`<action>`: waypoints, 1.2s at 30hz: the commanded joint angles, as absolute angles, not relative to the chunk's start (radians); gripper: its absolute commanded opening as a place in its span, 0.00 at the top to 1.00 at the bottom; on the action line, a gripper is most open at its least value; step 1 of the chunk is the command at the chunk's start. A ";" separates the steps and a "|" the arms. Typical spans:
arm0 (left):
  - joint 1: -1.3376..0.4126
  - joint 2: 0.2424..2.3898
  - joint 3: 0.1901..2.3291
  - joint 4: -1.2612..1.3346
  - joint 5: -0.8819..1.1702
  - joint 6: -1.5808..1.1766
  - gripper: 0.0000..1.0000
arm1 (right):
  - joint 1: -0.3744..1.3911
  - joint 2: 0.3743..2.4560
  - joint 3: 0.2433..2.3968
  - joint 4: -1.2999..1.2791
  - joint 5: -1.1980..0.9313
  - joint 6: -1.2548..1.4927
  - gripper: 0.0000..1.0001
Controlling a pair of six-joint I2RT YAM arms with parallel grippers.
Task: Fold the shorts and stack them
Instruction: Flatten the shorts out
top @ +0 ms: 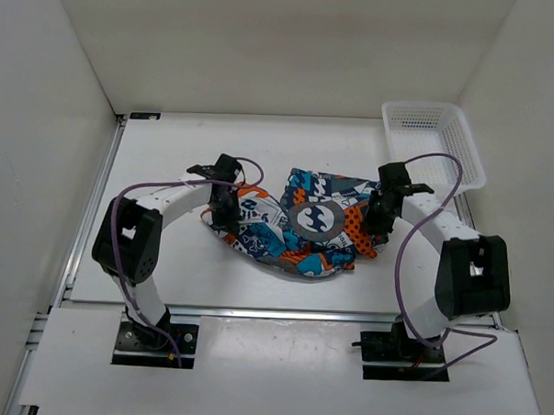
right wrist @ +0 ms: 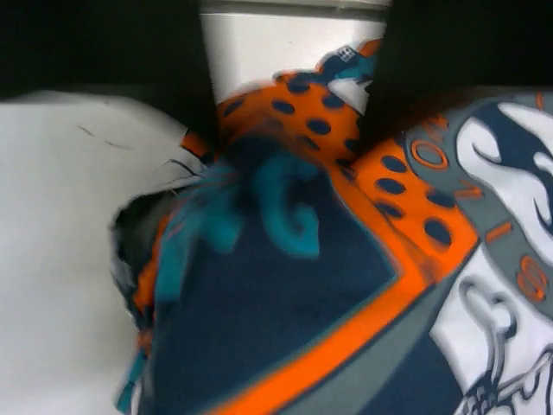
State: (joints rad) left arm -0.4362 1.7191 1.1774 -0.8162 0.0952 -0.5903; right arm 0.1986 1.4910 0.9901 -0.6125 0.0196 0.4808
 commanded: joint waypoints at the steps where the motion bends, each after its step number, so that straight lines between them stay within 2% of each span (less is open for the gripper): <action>1: -0.442 1.713 1.250 -0.773 0.126 -0.574 0.90 | 0.198 1.546 1.066 -0.526 -0.032 0.502 0.73; 3: -0.442 1.687 1.267 -0.788 0.126 -0.565 0.90 | 0.232 1.555 1.101 -0.538 -0.043 0.502 1.00; 10: -0.402 1.507 1.414 -0.911 -0.012 -0.546 0.90 | 0.327 1.347 1.250 -0.649 0.009 0.457 1.00; 20: -0.377 1.326 1.948 -1.180 -0.121 -0.477 0.90 | 0.454 1.134 1.609 -0.843 0.040 0.383 1.00; 26: -0.377 1.168 2.063 -1.223 -0.156 -0.439 0.90 | 0.468 1.039 1.718 -0.905 0.112 0.374 1.00; 30: -0.377 1.181 2.088 -1.187 -0.176 -0.408 0.90 | 0.468 1.097 1.752 -0.914 0.178 0.341 1.00; 34: -0.377 1.339 2.050 -1.138 -0.198 -0.408 0.90 | 0.443 1.256 1.763 -0.830 0.190 0.296 1.00; 35: -0.362 1.368 2.037 -1.122 -0.181 -0.408 0.90 | 0.443 1.350 1.773 -0.813 0.190 0.285 1.00; 36: -0.342 1.396 2.023 -1.089 -0.157 -0.408 0.79 | 0.434 1.405 1.805 -0.777 0.190 0.273 0.94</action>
